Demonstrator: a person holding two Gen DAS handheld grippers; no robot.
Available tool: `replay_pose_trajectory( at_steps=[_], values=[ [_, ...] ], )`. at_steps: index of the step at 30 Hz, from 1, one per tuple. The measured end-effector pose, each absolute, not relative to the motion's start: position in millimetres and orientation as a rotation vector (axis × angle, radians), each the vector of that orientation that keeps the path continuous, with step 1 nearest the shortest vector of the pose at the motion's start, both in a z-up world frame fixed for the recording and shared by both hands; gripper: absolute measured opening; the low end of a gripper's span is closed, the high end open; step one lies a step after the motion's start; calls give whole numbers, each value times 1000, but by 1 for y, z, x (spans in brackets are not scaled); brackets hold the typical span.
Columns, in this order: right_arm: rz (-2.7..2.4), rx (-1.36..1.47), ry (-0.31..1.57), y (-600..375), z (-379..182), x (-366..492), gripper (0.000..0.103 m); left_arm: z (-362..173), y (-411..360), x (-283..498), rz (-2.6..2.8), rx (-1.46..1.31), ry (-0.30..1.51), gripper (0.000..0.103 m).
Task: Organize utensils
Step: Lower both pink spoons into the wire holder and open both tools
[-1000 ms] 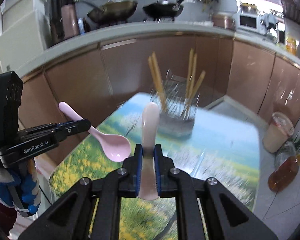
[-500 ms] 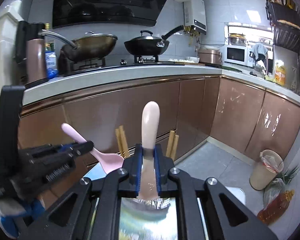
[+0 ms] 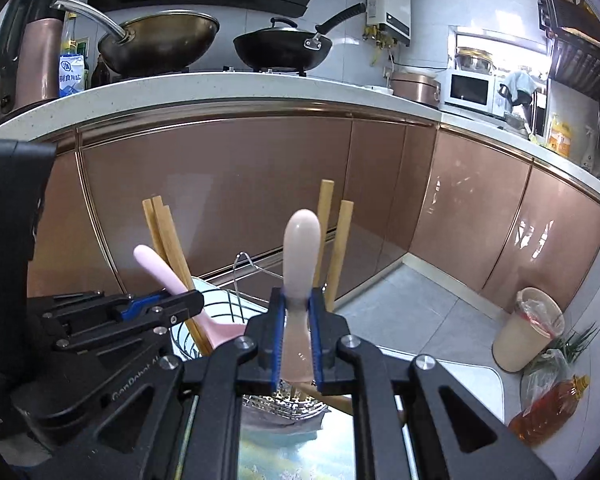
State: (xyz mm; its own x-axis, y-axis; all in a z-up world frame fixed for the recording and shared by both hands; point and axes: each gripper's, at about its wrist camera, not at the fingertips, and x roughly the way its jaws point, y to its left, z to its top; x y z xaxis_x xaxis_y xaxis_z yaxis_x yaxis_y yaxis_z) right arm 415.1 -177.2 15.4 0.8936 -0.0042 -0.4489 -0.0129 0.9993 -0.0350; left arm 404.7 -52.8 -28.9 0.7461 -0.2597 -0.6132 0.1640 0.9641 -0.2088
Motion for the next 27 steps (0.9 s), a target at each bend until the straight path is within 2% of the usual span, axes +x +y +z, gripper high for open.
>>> replay_pose_trajectory(
  at_steps=[12,14,21,27],
  values=[
    [18,-35,470,-173,22,401,14,-23,-41,387,-248,-173,690,8],
    [17,-32,460,-174,26,397,15,-21,-40,384,-246,-172,684,12],
    [17,-36,439,-170,41,376,16,-12,-36,366,-260,-180,664,15],
    [21,-25,403,-170,57,344,20,5,-31,341,-274,-185,623,26]
  ],
)
